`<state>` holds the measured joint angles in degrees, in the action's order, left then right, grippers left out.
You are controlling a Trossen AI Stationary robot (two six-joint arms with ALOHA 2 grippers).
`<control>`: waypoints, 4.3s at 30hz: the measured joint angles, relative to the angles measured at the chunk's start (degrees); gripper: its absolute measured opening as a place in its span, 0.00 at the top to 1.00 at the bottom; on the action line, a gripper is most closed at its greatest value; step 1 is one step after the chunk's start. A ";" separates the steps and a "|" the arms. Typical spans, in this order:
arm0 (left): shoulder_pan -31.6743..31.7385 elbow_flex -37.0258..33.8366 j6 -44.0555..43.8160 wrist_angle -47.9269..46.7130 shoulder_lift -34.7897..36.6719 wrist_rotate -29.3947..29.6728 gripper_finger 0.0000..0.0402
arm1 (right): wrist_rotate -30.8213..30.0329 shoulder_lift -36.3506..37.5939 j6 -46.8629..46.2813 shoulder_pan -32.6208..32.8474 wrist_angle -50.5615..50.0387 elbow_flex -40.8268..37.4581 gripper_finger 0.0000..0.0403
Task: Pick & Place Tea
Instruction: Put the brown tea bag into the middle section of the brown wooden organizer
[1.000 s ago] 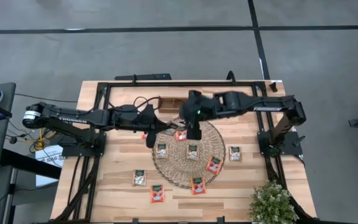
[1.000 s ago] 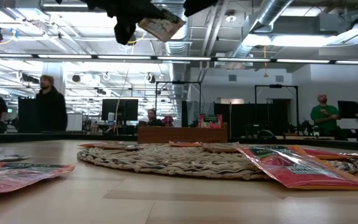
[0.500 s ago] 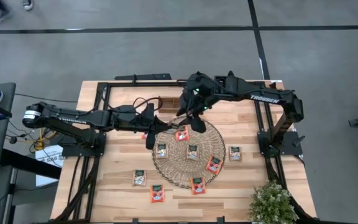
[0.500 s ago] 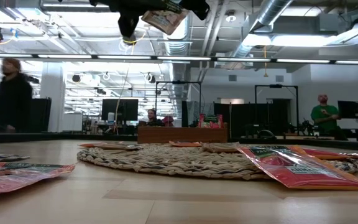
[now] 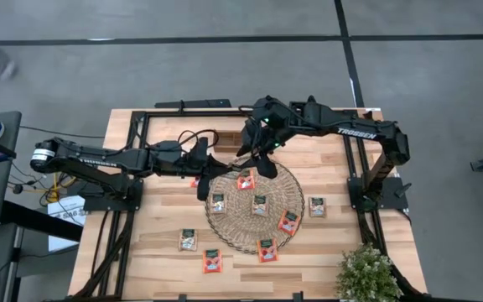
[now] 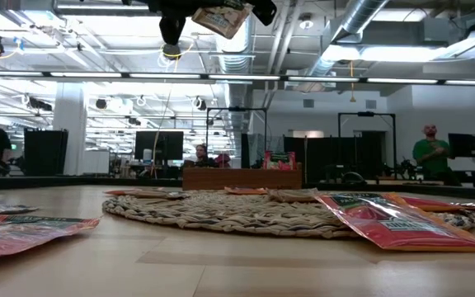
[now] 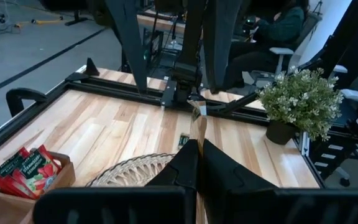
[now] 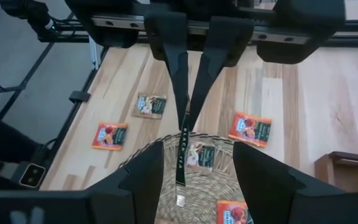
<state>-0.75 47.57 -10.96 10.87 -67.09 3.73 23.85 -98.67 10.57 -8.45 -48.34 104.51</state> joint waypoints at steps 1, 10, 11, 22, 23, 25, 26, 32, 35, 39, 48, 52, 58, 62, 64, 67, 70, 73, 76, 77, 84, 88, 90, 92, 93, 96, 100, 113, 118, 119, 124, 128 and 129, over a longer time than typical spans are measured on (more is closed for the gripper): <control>0.00 0.00 0.00 0.01 0.00 0.00 1.00 | 0.05 0.00 -0.02 0.00 0.00 0.00 0.54; 0.02 0.00 1.29 2.97 0.00 -0.33 1.00 | 0.63 0.00 -1.08 0.07 -0.15 0.00 0.55; 0.02 0.00 1.27 2.97 0.00 -0.33 1.00 | 0.73 0.00 -1.10 0.14 -0.03 0.00 0.55; 0.04 0.02 1.31 4.92 -1.75 -0.32 1.00 | 1.71 0.00 -1.74 0.55 0.37 0.00 0.60; 0.02 0.02 1.32 4.97 -1.89 -0.33 1.00 | 1.71 0.00 -1.95 0.55 0.37 0.00 0.61; 0.04 0.00 1.34 4.44 -1.99 -0.31 1.00 | 1.71 0.00 -2.01 0.55 0.14 0.00 0.64; 0.04 0.00 1.32 4.69 -1.98 -0.31 1.00 | 1.71 0.00 -2.01 0.55 -0.18 0.00 0.66; 0.03 0.00 1.49 5.30 -1.95 0.15 1.00 | 1.71 0.00 -1.99 0.55 -1.29 0.00 0.77; 0.04 0.00 1.49 5.17 -1.95 0.16 1.00 | 1.69 -0.02 -2.01 0.55 -1.31 0.00 0.80; 0.04 0.00 1.47 5.42 -1.95 0.46 1.00 | 1.69 -0.02 -2.03 0.55 -1.31 0.00 0.83; 0.03 0.00 1.42 5.60 -1.95 0.66 1.00 | 1.47 -0.02 -2.63 0.55 -1.33 0.00 0.96; 0.04 0.00 1.16 5.58 -1.95 0.72 1.00 | 0.96 -0.02 -3.07 0.55 -1.36 0.00 0.99; 0.06 0.00 1.10 5.36 -1.97 1.36 1.00 | -2.94 -0.02 -3.06 0.63 -2.14 0.00 1.00; 0.07 0.00 1.20 5.35 -1.97 2.10 1.00 | -4.50 -0.02 -3.03 0.72 -2.16 0.00 1.00; 0.09 0.00 1.47 5.36 -1.97 2.12 1.00 | -4.71 -0.02 -2.86 0.98 -2.19 0.00 1.00; 0.03 0.00 1.10 5.34 -1.97 3.64 1.00 | -5.00 -0.02 -2.58 1.10 -2.25 0.00 1.00; 0.02 0.00 1.07 5.25 -1.97 5.07 1.00 | -6.15 -0.02 -2.55 1.28 -2.29 0.00 1.00; 0.04 0.00 1.05 5.31 -1.97 5.24 0.98 | -6.40 -0.02 -2.54 1.25 -2.53 0.00 1.00; 0.04 0.00 0.64 5.52 -1.93 5.70 0.92 | -6.39 -0.04 -2.56 1.29 -2.71 0.00 1.00; 0.04 0.00 -0.32 5.51 -1.92 5.76 0.89 | -6.39 -0.04 -2.56 1.31 -2.71 0.00 1.00; 0.04 0.00 -4.87 4.71 -1.71 5.81 0.64 | -7.83 -0.04 -2.60 1.31 -2.70 0.00 1.00; 0.04 0.02 -5.03 -0.34 0.58 5.64 0.55 | -12.84 -0.04 -2.26 1.31 -4.74 0.00 1.00; 0.04 0.02 -5.22 -4.00 2.45 5.77 0.54 | -15.83 -0.04 -1.17 1.31 -6.12 0.00 1.00; 0.04 0.02 -5.53 -8.19 4.92 6.22 0.53 | -18.94 -0.04 -0.24 1.30 -7.00 0.00 1.00; 0.04 0.02 -6.19 -10.29 6.19 6.31 0.53 | -20.37 -0.04 0.39 1.19 -7.25 0.00 1.00; 0.04 0.02 -9.11 -17.58 9.59 6.60 0.53 | -25.03 -0.04 2.94 0.70 -7.41 0.00 1.00; 0.02 0.02 -14.99 -30.59 12.06 7.90 0.53 | -27.31 -0.72 5.41 -1.16 -8.19 0.02 1.00; 0.04 0.02 -20.19 -49.22 10.77 10.61 0.53 | -28.77 -14.94 14.47 -8.59 -15.55 10.15 1.00; 0.12 -1.45 -20.21 -49.62 12.17 17.23 0.53 | -29.83 -22.28 18.01 -10.01 -21.17 18.72 1.00; 0.25 -2.29 -20.31 -49.42 12.94 17.94 0.53 | -29.78 -23.51 18.03 -10.27 -21.85 20.46 1.00; 0.85 -8.93 -19.84 -43.71 18.92 18.03 0.53 | -28.81 -29.24 18.41 -11.72 -25.93 26.45 1.00; 2.04 -15.89 -18.25 -34.77 26.07 15.22 0.53 | -28.25 -32.06 17.55 -12.13 -25.71 28.21 1.00; 2.43 -17.50 -17.76 -32.46 27.92 14.46 0.53 | -28.05 -32.49 17.51 -12.36 -25.61 28.22 1.00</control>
<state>1.68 30.07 -28.73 -21.60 -39.17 18.18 -4.21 -131.16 28.08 -20.81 -73.94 132.73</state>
